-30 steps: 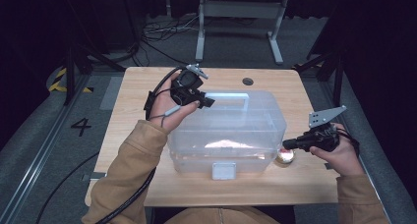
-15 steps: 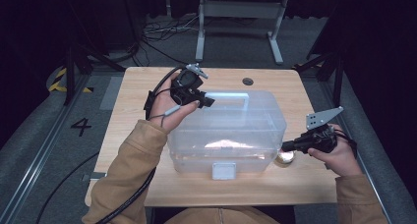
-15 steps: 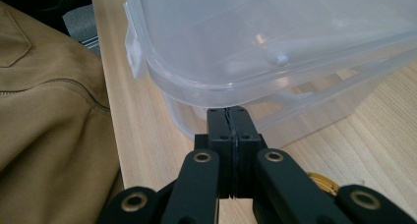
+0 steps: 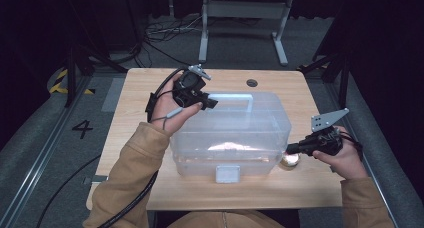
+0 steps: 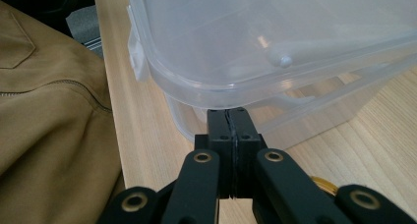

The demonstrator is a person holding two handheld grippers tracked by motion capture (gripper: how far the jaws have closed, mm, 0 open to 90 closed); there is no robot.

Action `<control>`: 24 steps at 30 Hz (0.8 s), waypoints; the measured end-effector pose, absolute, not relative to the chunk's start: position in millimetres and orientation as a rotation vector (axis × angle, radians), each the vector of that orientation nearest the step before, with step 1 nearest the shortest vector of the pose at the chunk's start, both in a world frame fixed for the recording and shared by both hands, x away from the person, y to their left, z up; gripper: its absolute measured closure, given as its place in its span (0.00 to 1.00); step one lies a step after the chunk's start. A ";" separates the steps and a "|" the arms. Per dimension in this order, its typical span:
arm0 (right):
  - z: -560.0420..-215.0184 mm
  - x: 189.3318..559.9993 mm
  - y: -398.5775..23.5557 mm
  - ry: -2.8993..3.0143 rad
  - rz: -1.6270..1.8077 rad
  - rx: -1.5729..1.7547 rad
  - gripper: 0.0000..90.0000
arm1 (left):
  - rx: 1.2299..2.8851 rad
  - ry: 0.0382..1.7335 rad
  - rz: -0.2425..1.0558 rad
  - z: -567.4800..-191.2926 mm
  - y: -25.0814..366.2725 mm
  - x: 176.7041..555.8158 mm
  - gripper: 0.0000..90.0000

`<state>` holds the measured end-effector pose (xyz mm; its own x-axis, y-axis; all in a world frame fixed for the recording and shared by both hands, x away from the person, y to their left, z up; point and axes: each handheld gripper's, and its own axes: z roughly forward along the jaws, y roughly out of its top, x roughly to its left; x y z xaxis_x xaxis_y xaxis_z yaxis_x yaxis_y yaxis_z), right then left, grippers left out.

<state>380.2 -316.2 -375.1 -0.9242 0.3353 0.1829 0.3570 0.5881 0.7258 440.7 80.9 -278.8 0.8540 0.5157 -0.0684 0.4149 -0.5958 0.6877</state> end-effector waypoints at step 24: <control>-364.5 378.9 -318.5 -2.761 -1.425 -0.689 1.00 | 2.140 0.649 0.289 -245.4 111.4 401.6 0.63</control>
<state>378.9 -318.5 -364.5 -0.9054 0.3939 0.1584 0.3573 0.5057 0.7852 401.6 111.4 -245.4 0.8379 0.5452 -0.0246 0.3467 -0.4969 0.7956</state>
